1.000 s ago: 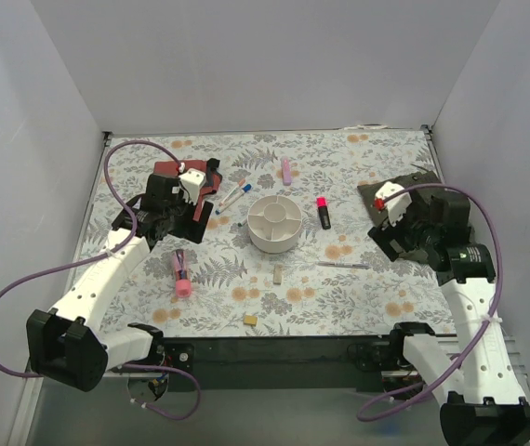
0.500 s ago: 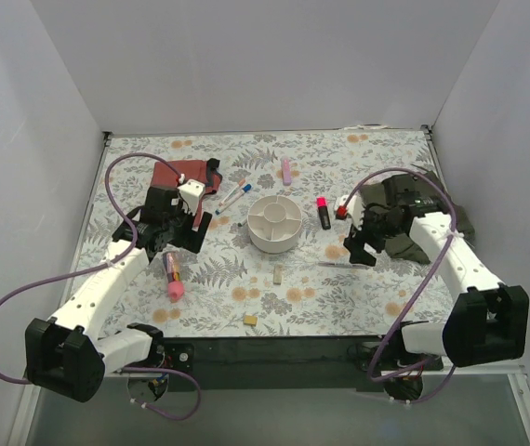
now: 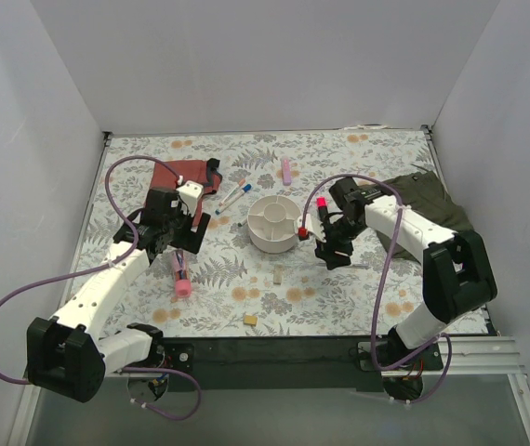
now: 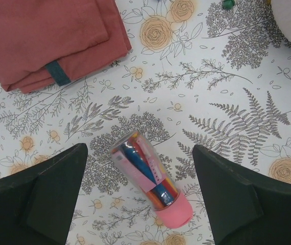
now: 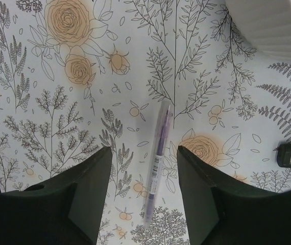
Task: Sort the stationery into containers
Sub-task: Pick up the pen from the center of the board.
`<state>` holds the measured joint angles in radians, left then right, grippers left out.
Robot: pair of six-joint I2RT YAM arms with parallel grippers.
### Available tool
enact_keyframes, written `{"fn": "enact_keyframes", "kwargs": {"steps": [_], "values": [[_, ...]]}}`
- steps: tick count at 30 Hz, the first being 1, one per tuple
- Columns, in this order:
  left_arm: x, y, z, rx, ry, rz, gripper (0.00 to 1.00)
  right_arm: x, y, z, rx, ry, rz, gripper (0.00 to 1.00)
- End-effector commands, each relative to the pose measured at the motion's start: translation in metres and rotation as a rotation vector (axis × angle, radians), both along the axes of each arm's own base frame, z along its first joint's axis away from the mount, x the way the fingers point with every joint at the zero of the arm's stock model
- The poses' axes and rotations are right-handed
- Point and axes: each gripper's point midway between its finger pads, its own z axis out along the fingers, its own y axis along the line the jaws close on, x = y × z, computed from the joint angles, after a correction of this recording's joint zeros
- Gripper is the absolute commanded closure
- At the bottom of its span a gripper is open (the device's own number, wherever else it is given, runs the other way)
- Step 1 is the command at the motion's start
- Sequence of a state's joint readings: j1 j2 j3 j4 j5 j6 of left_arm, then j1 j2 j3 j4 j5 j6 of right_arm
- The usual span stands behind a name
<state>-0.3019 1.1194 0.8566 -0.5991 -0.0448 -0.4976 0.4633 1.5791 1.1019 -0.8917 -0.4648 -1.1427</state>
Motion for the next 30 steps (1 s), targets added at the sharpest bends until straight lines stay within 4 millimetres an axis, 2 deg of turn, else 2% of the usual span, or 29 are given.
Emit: {"fn": "enact_keyframes", "kwargs": {"steps": [1, 7, 9, 14, 22, 30], "values": [[0.001, 0.006, 0.004, 0.003, -0.033, 0.023, 0.15, 0.007, 0.000, 0.002, -0.017, -0.017, 0.032, 0.39], [0.003, 0.009, 0.003, 0.010, -0.032, 0.036, 0.15, 0.012, -0.004, -0.012, -0.050, -0.010, 0.036, 0.47], [0.003, 0.010, 0.002, 0.013, -0.031, 0.036, 0.15, 0.020, -0.002, -0.015, -0.046, -0.052, 0.026, 0.48], [0.006, 0.009, -0.001, 0.014, -0.025, 0.038, 0.15, 0.026, -0.006, -0.022, -0.042, -0.152, -0.022, 0.50], [0.008, 0.008, -0.003, 0.009, -0.022, 0.037, 0.15, 0.031, -0.007, -0.035, -0.054, -0.182, -0.088, 0.50], [-0.006, 0.017, -0.015, 0.051, 0.019, 0.040, 0.15, 0.030, -0.006, -0.048, -0.074, -0.172, -0.108, 0.53]]}}
